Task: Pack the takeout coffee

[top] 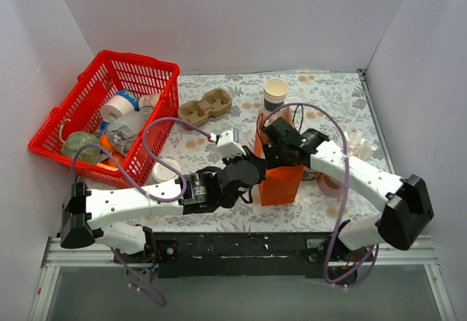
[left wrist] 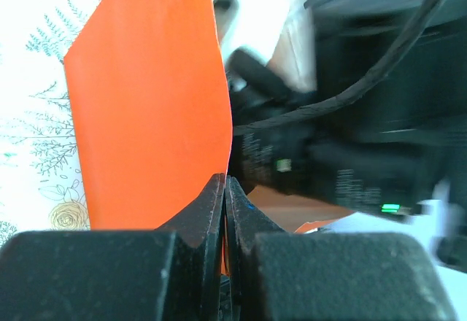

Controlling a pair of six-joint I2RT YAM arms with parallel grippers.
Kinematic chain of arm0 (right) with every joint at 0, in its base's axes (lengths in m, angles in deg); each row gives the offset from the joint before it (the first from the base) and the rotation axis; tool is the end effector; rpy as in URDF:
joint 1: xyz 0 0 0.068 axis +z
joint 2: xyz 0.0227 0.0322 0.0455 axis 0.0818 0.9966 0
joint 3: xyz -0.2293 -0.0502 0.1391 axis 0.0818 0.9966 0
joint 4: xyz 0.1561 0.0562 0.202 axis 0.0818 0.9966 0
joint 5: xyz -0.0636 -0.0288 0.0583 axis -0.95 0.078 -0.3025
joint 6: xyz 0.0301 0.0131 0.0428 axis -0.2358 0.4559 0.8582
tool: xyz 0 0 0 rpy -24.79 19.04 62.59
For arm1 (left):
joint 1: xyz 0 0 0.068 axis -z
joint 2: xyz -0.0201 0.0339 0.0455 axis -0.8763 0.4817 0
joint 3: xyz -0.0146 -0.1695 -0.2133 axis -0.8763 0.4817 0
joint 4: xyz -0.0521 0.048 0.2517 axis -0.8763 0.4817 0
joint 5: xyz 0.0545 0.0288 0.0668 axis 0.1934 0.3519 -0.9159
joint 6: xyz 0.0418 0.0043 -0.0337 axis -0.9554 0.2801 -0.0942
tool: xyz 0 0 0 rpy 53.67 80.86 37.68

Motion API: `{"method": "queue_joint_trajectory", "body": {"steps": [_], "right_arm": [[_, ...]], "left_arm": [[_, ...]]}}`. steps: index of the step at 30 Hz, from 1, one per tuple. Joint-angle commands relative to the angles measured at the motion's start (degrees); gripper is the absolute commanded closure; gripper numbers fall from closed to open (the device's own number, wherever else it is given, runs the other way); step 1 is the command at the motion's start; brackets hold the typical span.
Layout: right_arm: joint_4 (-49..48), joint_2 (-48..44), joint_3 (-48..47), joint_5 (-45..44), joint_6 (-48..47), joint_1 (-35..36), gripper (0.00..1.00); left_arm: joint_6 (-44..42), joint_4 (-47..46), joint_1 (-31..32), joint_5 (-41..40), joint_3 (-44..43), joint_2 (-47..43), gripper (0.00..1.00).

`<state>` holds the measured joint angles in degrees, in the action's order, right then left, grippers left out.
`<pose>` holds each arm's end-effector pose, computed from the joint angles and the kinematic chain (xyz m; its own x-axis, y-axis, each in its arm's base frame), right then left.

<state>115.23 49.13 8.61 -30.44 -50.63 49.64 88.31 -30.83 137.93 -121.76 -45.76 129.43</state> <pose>0.1969 0.1926 0.2548 -0.8701 -0.2748 -0.4090 -0.3456 0.9320 0.1090 0.0918 -0.2789 0.3318 -0.4987 -0.8577 -0.1249 -0.2396 0.2749 -0.9311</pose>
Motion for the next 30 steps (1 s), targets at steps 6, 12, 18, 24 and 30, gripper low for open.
{"method": "queue_joint_trajectory", "body": {"steps": [6, 12, 18, 24, 30], "right_arm": [[-7.17, -13.86, -12.22, -9.41, -3.48, -0.56, 0.29], [-19.47, -22.91, -10.39, -10.3, -4.36, -0.56, 0.06], [-37.58, -29.76, -6.18, 0.24, -5.06, -0.56, 0.05], [-51.83, -37.32, 0.6, 5.7, -6.56, -0.56, 0.04], [-50.43, -39.26, -1.15, 9.91, -8.66, -0.65, 0.03]], "left_arm": [[-12.77, -7.59, 0.26, 3.57, 2.02, -3.63, 1.0], [-29.11, -16.03, 0.18, 3.75, 5.97, -6.96, 1.0], [-41.24, -15.87, 0.09, 12.27, 5.45, -8.81, 1.0], [-56.85, -20.24, 0.09, 16.66, 10.89, -13.02, 1.0], [-67.17, -16.33, 0.17, 23.07, 10.73, -15.23, 1.0]]}}
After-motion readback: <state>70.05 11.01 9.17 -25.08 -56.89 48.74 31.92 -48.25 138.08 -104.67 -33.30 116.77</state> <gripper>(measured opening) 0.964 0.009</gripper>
